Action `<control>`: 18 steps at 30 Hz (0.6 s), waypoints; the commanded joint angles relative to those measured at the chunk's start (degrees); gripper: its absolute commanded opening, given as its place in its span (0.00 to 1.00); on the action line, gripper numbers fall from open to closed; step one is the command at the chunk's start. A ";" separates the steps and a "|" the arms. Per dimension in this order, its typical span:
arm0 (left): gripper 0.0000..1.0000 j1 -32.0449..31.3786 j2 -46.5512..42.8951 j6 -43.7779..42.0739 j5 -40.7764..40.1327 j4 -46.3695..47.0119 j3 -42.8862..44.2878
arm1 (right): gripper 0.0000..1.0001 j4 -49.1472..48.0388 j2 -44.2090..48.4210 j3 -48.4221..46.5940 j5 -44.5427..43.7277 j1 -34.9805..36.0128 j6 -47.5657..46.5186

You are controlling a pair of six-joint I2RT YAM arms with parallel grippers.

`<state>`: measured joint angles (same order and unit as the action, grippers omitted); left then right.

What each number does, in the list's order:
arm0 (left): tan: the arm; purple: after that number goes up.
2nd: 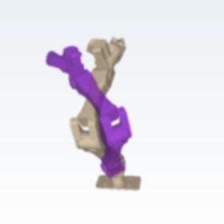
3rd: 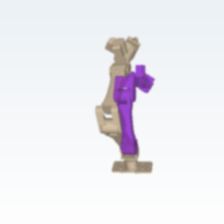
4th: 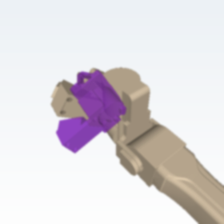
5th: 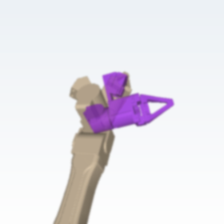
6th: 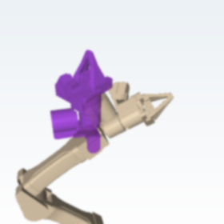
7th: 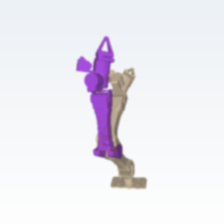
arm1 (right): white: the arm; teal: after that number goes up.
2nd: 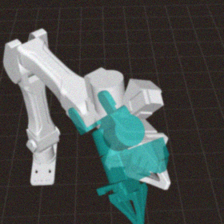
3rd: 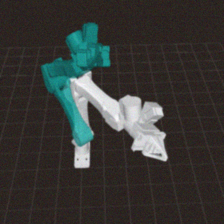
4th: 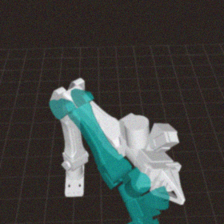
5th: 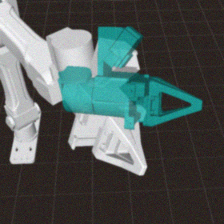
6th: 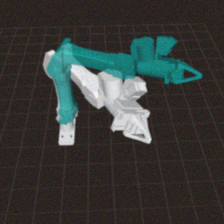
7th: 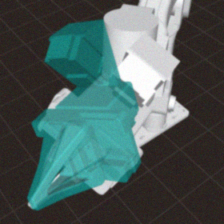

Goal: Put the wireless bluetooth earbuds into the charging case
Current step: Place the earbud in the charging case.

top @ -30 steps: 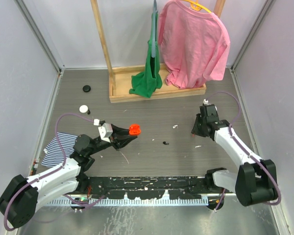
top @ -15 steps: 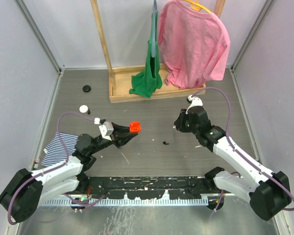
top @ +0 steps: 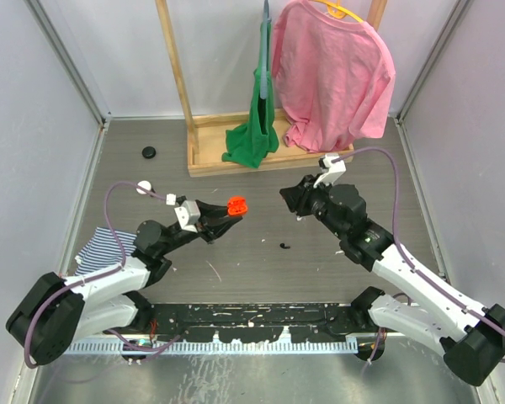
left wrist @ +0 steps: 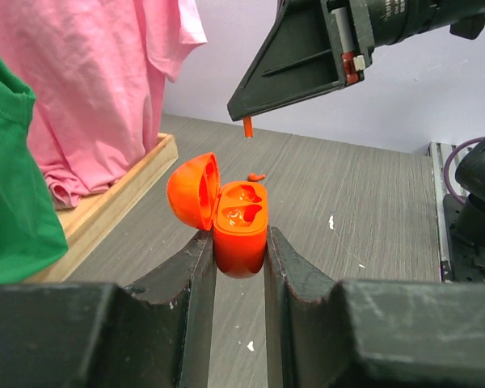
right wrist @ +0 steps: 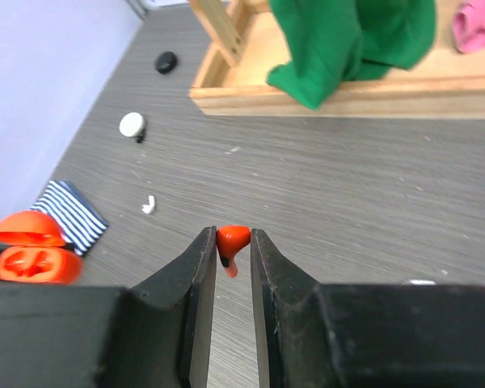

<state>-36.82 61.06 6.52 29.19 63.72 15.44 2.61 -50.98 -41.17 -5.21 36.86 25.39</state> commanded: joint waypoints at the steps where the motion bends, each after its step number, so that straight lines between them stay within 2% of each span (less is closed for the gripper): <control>1: 0.00 -0.35 0.95 -2.20 1.76 7.49 3.15 | 0.19 -10.23 1.38 -3.37 1.19 3.26 -1.10; 18: 0.00 -0.34 -2.13 -3.54 0.24 4.86 1.63 | 0.19 -22.76 -2.06 -3.19 -2.34 17.62 -7.41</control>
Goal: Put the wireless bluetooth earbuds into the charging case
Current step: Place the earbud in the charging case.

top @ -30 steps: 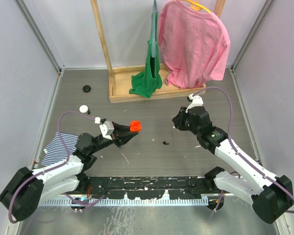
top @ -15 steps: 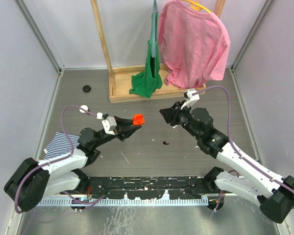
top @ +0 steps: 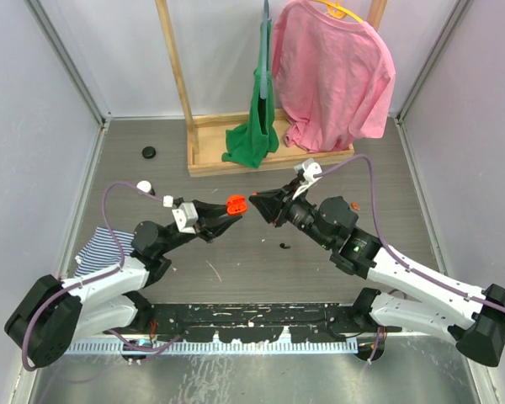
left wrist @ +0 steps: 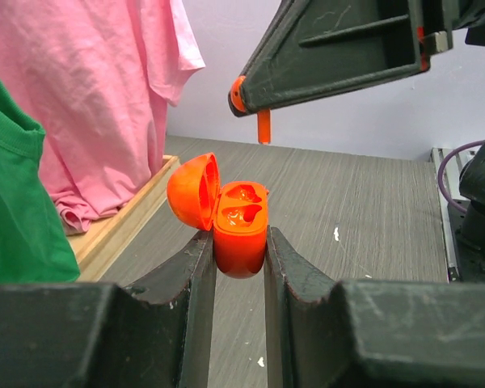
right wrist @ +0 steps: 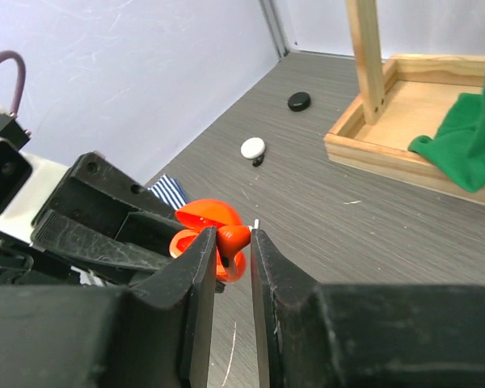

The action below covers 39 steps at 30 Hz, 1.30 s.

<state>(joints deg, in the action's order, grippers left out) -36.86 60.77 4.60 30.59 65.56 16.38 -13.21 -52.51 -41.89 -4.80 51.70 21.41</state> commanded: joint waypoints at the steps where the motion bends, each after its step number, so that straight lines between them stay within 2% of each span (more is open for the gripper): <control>1: 0.00 -0.30 -2.06 -1.46 -1.08 3.00 0.67 | 0.19 -7.44 -0.81 -2.37 -3.62 3.91 -4.10; 10: 0.00 -0.30 -3.10 -1.02 -0.32 2.35 0.58 | 0.19 -11.39 -4.24 -2.62 -6.10 7.38 -7.56; 39: 0.00 -0.29 -3.89 0.12 -2.17 2.44 0.36 | 0.19 -12.29 -7.45 -2.85 -4.90 8.81 -8.31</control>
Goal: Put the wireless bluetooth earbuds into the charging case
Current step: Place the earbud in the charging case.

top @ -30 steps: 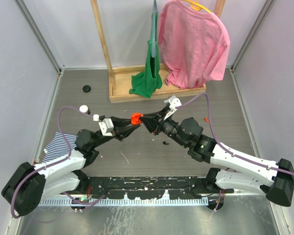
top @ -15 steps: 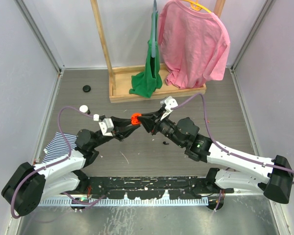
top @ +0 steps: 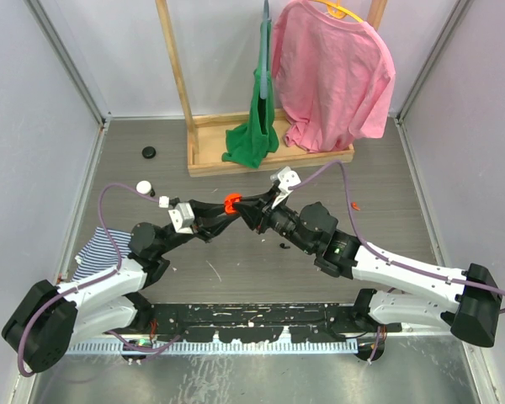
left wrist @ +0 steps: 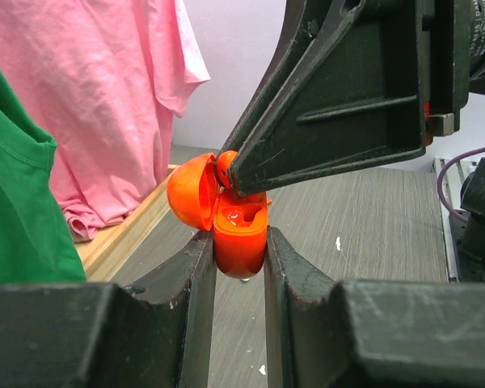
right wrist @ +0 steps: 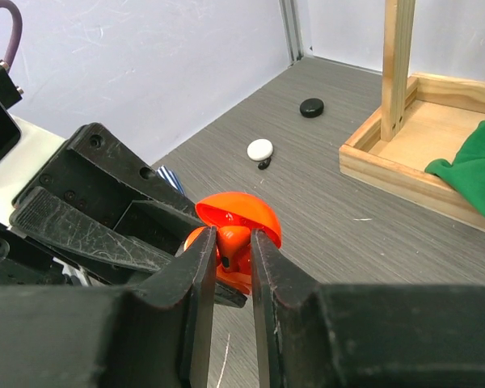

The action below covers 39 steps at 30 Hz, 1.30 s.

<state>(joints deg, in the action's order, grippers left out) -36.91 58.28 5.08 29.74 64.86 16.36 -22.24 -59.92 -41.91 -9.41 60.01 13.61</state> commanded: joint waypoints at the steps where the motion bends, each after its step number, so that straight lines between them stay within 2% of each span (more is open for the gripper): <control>1: 0.00 -0.27 -1.37 -0.27 -1.47 3.13 0.42 | 0.19 -3.25 -0.16 -2.80 -0.42 0.60 -0.51; 5: 0.00 -0.29 -1.48 -0.16 -2.15 3.21 0.19 | 0.23 -3.16 -0.01 -2.57 -1.05 0.72 -0.51; 10: 0.00 -0.26 -1.30 -0.21 -2.15 3.27 0.09 | 0.35 -2.63 0.89 -2.43 -1.98 0.87 -0.94; 16: 0.00 -0.27 -1.08 -0.08 -1.97 3.29 0.12 | 0.45 -1.81 1.49 -2.64 -2.49 0.81 -1.03; 28: 0.00 -0.20 -1.75 -0.21 -2.76 2.02 -0.70 | 0.52 6.67 3.56 -6.23 -9.24 0.81 -2.27; 39: 0.00 -0.27 -8.57 -1.02 -6.40 -5.69 -4.72 | 0.60 17.06 0.42 -9.82 -13.48 0.68 -0.69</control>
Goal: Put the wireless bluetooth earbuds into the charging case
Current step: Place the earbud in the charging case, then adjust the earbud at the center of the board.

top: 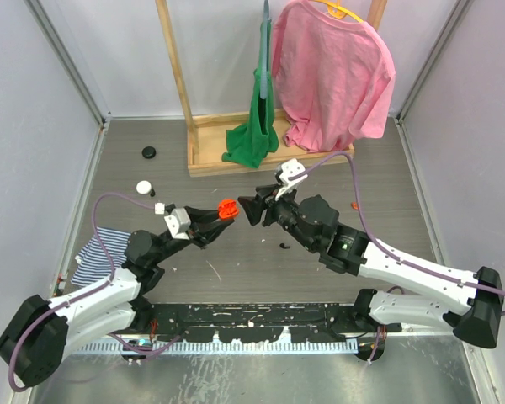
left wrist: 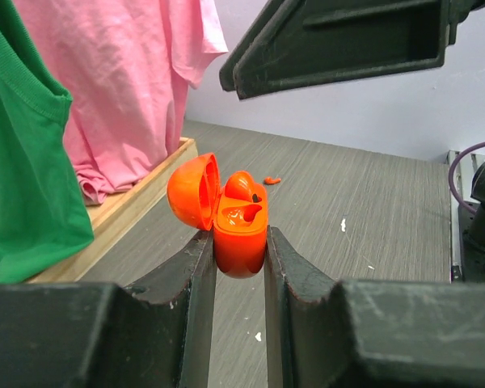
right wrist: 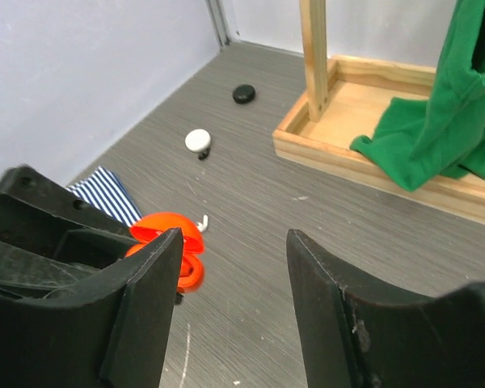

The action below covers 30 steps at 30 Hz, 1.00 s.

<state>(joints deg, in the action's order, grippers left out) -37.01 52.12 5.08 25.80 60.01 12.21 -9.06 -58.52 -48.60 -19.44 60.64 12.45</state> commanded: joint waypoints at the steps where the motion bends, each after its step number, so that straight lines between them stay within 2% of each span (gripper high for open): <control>1: 0.00 -0.16 -2.58 -1.04 -2.77 -0.83 -0.86 | 0.61 5.08 -1.13 -3.27 -4.03 -0.11 0.59; 8: 0.00 -0.16 -2.33 -1.28 -2.96 -0.91 -1.94 | 0.62 15.32 -4.21 -5.62 -1.51 -6.83 6.19; 14: 0.00 -0.17 -3.04 -1.30 -3.07 -1.90 -2.20 | 0.63 22.54 -6.30 -4.13 0.06 -16.31 10.90; 22: 0.00 -0.15 -2.60 -0.92 -1.66 -2.50 -1.58 | 0.65 23.34 -6.72 2.45 1.52 -27.12 13.64; 30: 0.00 -0.15 -2.16 -0.25 -1.37 -2.23 -1.44 | 0.66 23.61 -8.52 4.37 1.00 -39.65 13.72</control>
<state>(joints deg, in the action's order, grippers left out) -37.01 49.91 5.06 23.81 55.37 9.85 15.75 -66.32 -44.29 -17.65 25.87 25.02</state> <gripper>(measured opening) 0.262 0.655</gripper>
